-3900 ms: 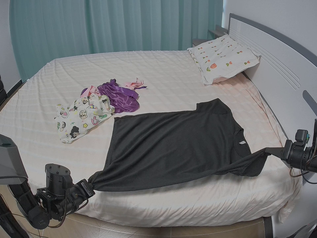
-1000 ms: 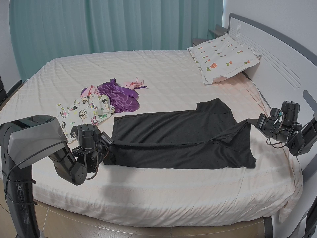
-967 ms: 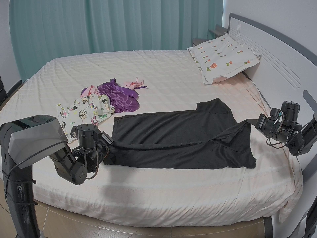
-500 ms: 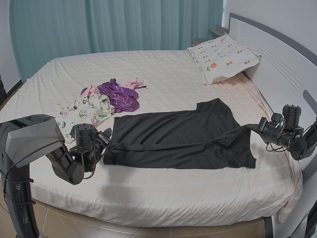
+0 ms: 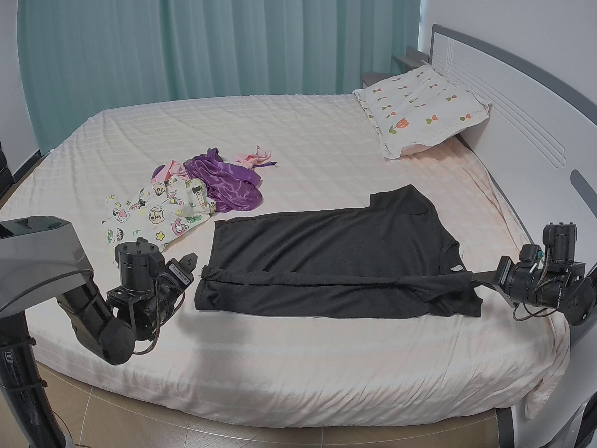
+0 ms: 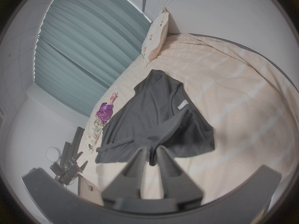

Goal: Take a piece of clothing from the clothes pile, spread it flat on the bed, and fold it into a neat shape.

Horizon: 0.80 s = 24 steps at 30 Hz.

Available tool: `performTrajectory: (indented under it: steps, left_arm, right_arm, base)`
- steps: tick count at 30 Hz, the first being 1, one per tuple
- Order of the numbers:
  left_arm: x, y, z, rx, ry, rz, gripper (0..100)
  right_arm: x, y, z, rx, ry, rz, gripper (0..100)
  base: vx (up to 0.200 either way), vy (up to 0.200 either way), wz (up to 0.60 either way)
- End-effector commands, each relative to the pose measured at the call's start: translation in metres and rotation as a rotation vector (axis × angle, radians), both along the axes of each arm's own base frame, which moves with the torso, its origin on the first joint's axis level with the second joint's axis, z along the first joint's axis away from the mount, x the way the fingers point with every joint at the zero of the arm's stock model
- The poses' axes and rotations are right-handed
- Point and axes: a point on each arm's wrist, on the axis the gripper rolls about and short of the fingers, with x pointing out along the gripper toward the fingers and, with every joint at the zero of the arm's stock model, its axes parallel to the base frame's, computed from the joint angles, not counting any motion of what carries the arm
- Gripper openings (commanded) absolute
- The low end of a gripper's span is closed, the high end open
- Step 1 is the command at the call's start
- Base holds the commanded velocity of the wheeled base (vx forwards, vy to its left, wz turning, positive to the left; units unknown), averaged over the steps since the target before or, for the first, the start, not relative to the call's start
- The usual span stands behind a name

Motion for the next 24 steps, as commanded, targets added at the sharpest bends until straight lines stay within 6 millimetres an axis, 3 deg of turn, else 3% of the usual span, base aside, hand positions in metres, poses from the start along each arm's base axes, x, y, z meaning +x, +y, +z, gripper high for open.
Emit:
performTrajectory:
  steps: [1,5,14,24]
  left_arm:
    - [-0.017,0.0,0.009,0.002,-0.003,-0.013,100]
    - [-0.033,0.001,0.008,0.007,0.027,-0.024,100]
    - [-0.045,0.005,0.012,-0.093,0.03,0.009,100]
    - [-0.048,0.005,0.005,-0.126,0.064,-0.011,100]
  right_arm:
    - [-0.013,-0.001,-0.006,-0.025,0.033,0.005,100]
    - [-0.018,-0.001,-0.025,-0.095,0.076,0.046,100]
    - [-0.029,-0.011,-0.016,-0.098,0.046,-0.03,100]
    - [-0.03,-0.015,-0.02,-0.069,0.059,-0.055,100]
  base:
    - [0.0,0.0,0.0]
    - [0.0,0.0,0.0]
    - [0.0,0.0,0.0]
    - [0.2,0.0,0.0]
